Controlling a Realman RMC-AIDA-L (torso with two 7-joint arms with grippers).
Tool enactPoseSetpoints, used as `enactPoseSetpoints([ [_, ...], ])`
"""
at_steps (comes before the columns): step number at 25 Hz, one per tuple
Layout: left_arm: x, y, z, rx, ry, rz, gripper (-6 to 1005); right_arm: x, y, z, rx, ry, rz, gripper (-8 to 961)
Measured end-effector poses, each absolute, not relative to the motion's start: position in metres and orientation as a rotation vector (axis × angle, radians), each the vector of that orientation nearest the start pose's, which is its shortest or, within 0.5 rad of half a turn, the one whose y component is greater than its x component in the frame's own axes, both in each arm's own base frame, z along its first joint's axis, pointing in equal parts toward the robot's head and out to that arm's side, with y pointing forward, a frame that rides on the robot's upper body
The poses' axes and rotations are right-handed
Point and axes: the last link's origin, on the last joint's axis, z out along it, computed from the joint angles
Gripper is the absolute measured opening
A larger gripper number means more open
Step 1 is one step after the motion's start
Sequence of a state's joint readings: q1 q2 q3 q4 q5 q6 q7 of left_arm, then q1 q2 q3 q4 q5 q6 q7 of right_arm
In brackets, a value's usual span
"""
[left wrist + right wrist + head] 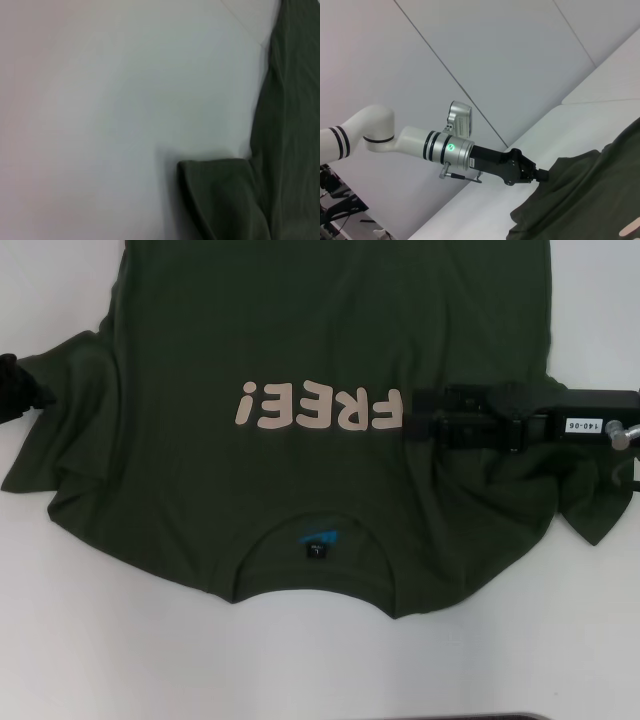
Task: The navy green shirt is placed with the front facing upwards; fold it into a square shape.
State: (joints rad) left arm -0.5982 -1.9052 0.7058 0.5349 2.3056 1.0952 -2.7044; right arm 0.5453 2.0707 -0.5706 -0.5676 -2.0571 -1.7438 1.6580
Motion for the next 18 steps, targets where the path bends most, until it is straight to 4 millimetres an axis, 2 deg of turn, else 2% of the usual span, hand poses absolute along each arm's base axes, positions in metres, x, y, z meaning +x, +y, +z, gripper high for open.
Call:
enactPoseSetpoints([
  [7, -0.351, 0.379, 0.057, 2.233, 2.81, 0.569, -1, 0.255, 0.309, -0.001, -2.759, 1.105, 0.94, 820],
  [18, -0.357, 0.378, 0.083, 2.232, 2.835, 0.64, 1, 0.255, 0.309, -0.001, -2.756, 1.105, 0.94, 820],
])
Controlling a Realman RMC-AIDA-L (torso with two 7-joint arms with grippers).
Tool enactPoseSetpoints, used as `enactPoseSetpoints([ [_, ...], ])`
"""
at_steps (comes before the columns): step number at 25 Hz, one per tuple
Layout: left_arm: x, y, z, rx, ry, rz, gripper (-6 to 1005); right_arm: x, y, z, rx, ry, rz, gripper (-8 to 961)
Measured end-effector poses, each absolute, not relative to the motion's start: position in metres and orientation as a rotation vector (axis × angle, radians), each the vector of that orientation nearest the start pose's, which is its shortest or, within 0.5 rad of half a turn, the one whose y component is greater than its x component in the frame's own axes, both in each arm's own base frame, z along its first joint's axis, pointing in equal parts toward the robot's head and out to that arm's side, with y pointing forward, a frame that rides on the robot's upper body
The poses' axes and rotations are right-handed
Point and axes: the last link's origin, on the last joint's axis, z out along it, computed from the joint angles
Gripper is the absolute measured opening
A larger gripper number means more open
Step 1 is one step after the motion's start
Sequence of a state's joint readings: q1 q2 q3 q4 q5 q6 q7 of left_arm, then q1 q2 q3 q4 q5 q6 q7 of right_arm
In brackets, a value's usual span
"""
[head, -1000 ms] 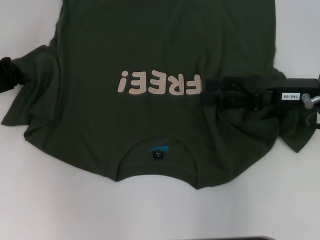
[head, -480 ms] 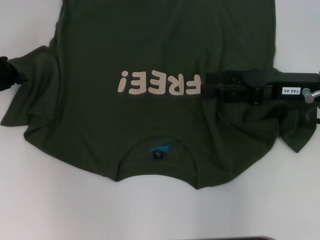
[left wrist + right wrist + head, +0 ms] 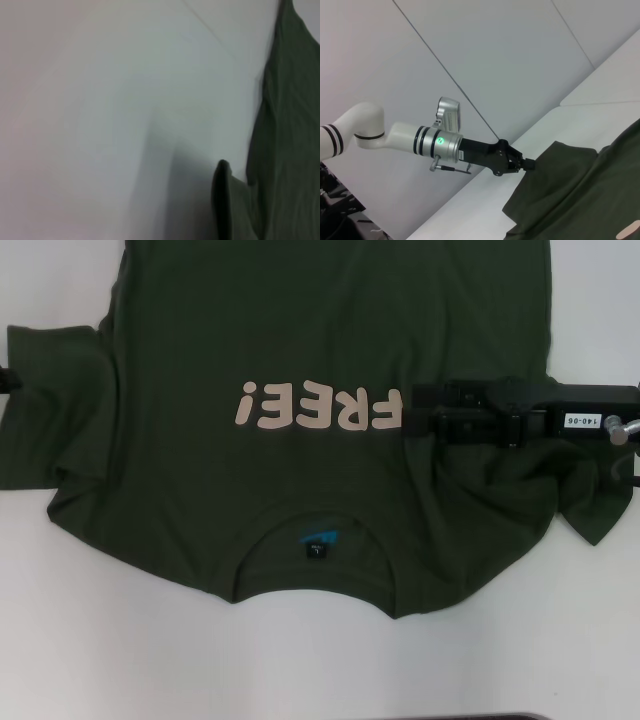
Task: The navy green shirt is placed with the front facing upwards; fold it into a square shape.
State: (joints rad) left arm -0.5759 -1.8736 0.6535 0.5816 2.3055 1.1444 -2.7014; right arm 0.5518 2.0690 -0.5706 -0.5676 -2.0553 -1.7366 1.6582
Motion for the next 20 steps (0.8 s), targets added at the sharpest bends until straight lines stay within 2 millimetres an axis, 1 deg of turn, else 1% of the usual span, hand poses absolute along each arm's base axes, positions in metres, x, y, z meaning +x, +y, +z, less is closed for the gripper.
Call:
enactPoseSetpoints([
  [8, -0.352, 0.38, 0.1, -1.61, -2.016, -0.496, -1, 0.254, 0.31, -0.001, -2.759, 1.101, 0.94, 819],
  [16, -0.345, 0.392, 0.117, -1.607, -1.974, -0.525, 0, 0.256, 0.309, -0.001, -2.755, 1.106, 0.939, 819],
  [20, -0.342, 0.394, 0.12, -1.617, -1.973, -0.531, 0, 0.256, 0.309, -0.001, -2.754, 1.108, 0.939, 820],
])
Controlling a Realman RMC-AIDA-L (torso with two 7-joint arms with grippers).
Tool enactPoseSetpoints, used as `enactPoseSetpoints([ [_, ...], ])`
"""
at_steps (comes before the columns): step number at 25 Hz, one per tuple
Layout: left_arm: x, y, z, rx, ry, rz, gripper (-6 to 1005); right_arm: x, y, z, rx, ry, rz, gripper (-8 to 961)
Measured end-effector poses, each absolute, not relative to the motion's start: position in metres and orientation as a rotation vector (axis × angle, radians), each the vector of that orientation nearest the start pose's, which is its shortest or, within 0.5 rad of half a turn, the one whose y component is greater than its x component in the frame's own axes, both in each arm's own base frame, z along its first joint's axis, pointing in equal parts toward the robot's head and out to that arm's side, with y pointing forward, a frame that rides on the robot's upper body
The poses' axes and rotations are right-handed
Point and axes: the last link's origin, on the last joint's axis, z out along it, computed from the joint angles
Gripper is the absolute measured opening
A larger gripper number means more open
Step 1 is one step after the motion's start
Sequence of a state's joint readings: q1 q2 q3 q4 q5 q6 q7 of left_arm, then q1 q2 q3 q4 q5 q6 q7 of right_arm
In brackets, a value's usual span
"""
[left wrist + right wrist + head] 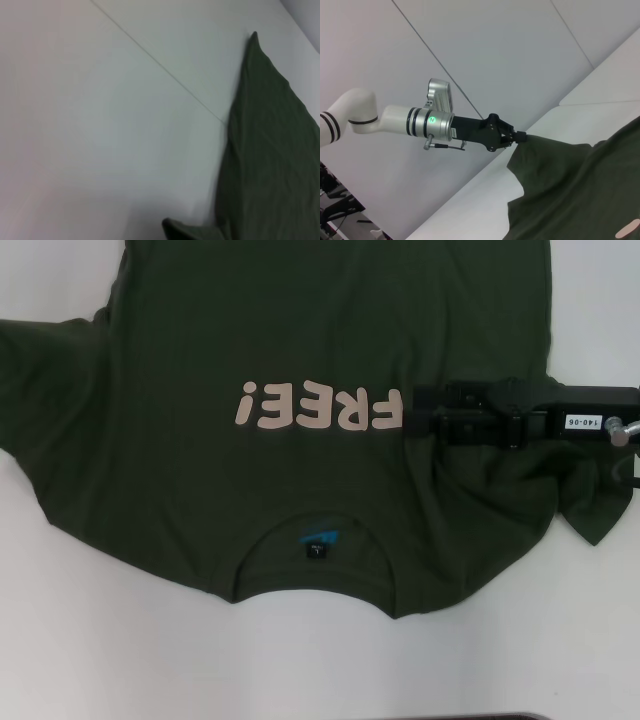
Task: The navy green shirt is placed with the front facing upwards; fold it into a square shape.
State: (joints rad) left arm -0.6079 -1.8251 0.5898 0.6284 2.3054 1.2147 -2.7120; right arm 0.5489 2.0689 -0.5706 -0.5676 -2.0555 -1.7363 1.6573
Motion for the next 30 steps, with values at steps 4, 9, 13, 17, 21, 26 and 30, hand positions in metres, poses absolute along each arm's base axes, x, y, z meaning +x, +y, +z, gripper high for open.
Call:
enactPoseSetpoints([
  [4, -0.338, 0.393, 0.119, -1.639, -1.983, -0.548, 1, 0.255, 0.31, -0.001, -2.758, 1.1, 0.939, 820],
  [9, -0.314, 0.39, 0.125, -1.774, -1.994, -0.74, 1, 0.254, 0.31, -0.001, -2.761, 1.089, 0.938, 820],
  [13, -0.305, 0.388, 0.125, -1.827, -1.999, -0.798, 0, 0.255, 0.31, -0.001, -2.759, 1.089, 0.937, 819],
  [17, -0.303, 0.386, 0.109, -1.829, -2.033, -0.807, 1, 0.257, 0.309, -0.001, -2.753, 1.097, 0.935, 819],
  [21, -0.298, 0.387, 0.092, -1.823, -2.056, -0.829, 1, 0.258, 0.307, -0.001, -2.75, 1.105, 0.937, 819],
  [26, -0.288, 0.391, 0.073, -1.815, -2.082, -0.876, 1, 0.26, 0.306, -0.003, -2.749, 1.105, 0.932, 820],
  [30, -0.28, 0.397, 0.057, -1.794, -2.096, -0.906, 0, 0.261, 0.306, -0.005, -2.739, 1.113, 0.917, 820],
])
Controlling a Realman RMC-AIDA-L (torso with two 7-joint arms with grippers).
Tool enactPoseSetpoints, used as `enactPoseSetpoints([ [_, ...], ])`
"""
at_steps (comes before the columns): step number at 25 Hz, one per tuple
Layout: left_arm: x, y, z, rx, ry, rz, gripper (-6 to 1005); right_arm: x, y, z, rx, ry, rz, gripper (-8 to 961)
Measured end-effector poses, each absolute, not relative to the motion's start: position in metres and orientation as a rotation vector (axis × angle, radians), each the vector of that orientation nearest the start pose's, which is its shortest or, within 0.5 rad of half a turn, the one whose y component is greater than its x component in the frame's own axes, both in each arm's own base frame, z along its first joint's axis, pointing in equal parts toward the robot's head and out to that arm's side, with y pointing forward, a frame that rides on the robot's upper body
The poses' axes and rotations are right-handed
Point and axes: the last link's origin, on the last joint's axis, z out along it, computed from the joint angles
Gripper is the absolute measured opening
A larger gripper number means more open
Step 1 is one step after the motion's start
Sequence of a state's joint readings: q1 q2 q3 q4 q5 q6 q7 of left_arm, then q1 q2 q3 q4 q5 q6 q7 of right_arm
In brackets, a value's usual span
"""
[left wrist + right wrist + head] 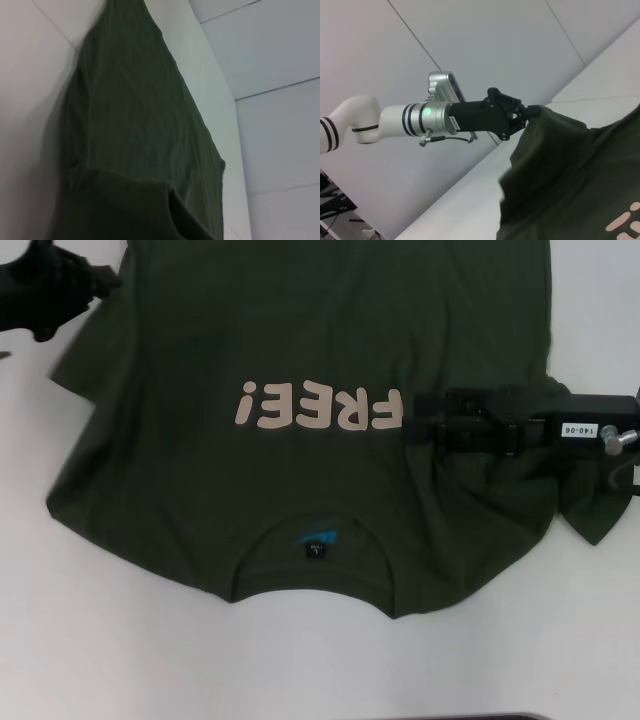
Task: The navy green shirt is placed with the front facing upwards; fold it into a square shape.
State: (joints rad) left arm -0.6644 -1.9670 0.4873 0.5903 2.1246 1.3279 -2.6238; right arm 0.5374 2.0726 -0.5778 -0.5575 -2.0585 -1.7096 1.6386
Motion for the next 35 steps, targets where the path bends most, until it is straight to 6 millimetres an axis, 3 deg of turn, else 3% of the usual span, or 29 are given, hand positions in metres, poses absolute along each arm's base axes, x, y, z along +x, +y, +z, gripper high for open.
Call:
enactPoseSetpoints([
  [5, -0.278, 0.404, 0.035, 2.051, 2.495, 1.069, 0, 0.263, 0.306, -0.007, -2.728, 1.123, 0.912, 820],
  [6, -0.276, 0.408, 0.022, 2.044, 2.52, 1.068, 0, 0.263, 0.305, -0.007, -2.728, 1.125, 0.912, 820],
  [11, -0.265, 0.416, 0.004, 2.065, 2.517, 1.056, 1, 0.264, 0.305, -0.007, -2.72, 1.127, 0.917, 820],
  [19, -0.248, 0.426, -0.008, 2.108, 2.486, 1.042, 1, 0.264, 0.307, -0.007, -2.712, 1.128, 0.913, 820],
  [27, -0.253, 0.422, -0.025, 2.102, 2.535, 1.052, 0, 0.266, 0.306, -0.007, -2.701, 1.144, 0.913, 819],
  [32, -0.257, 0.419, -0.024, 2.084, 2.541, 1.055, 110, 0.266, 0.306, -0.006, -2.699, 1.147, 0.915, 819],
  [35, -0.256, 0.418, -0.019, 2.077, 2.519, 1.068, 231, 0.266, 0.306, -0.006, -2.698, 1.148, 0.915, 819],
])
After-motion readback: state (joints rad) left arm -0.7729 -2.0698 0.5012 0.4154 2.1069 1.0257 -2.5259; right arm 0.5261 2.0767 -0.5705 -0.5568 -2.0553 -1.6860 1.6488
